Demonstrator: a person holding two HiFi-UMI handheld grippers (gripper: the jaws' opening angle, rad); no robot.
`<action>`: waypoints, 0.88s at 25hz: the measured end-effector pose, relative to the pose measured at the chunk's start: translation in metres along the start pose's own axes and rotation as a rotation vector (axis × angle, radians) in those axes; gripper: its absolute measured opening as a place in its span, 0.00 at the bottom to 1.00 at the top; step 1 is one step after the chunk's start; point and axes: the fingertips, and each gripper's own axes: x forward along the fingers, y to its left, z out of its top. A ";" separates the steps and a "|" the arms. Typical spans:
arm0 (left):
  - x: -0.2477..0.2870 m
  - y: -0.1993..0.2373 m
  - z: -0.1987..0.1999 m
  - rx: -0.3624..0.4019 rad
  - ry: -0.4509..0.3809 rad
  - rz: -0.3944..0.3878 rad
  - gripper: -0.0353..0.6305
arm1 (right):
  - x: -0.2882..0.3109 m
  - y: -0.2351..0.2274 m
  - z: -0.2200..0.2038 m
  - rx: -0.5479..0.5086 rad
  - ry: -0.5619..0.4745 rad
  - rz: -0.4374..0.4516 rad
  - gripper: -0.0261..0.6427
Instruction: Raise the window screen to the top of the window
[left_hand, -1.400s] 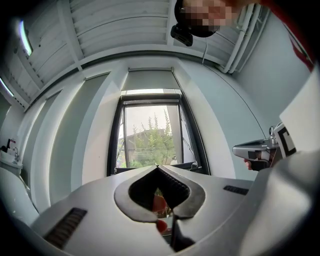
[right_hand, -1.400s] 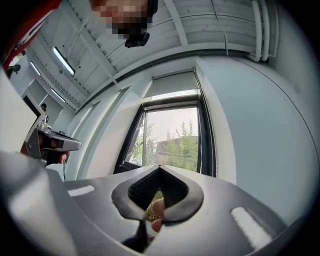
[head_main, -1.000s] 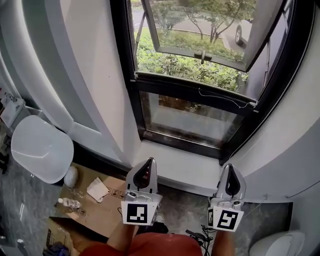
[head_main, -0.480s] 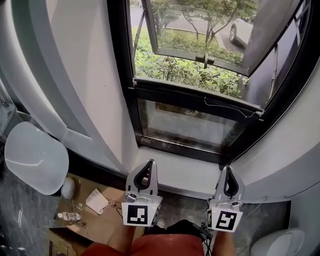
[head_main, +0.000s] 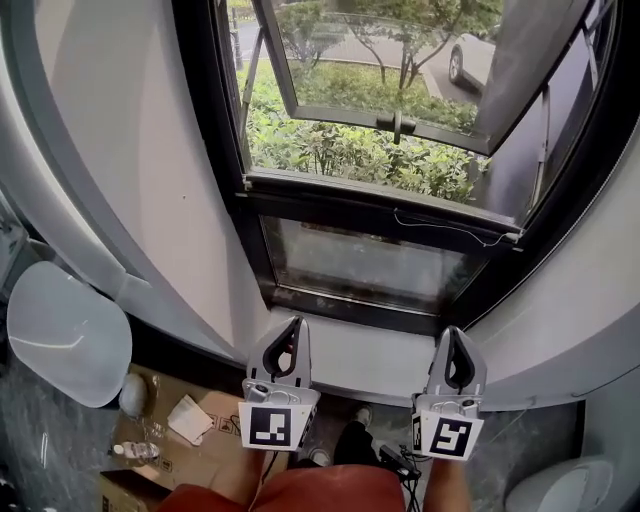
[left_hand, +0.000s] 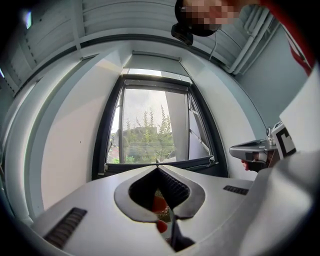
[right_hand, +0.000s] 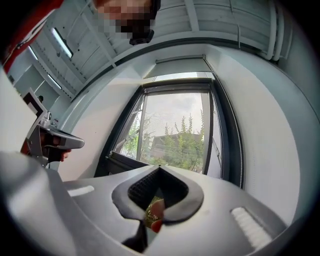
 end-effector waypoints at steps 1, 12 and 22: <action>0.007 0.000 0.001 0.001 -0.001 0.004 0.06 | 0.006 -0.003 -0.001 0.000 -0.003 0.000 0.05; 0.087 -0.020 0.005 0.016 -0.008 0.000 0.06 | 0.063 -0.054 -0.018 0.004 -0.019 -0.020 0.05; 0.160 -0.050 -0.002 0.019 -0.002 -0.007 0.06 | 0.109 -0.111 -0.045 0.027 -0.012 -0.024 0.05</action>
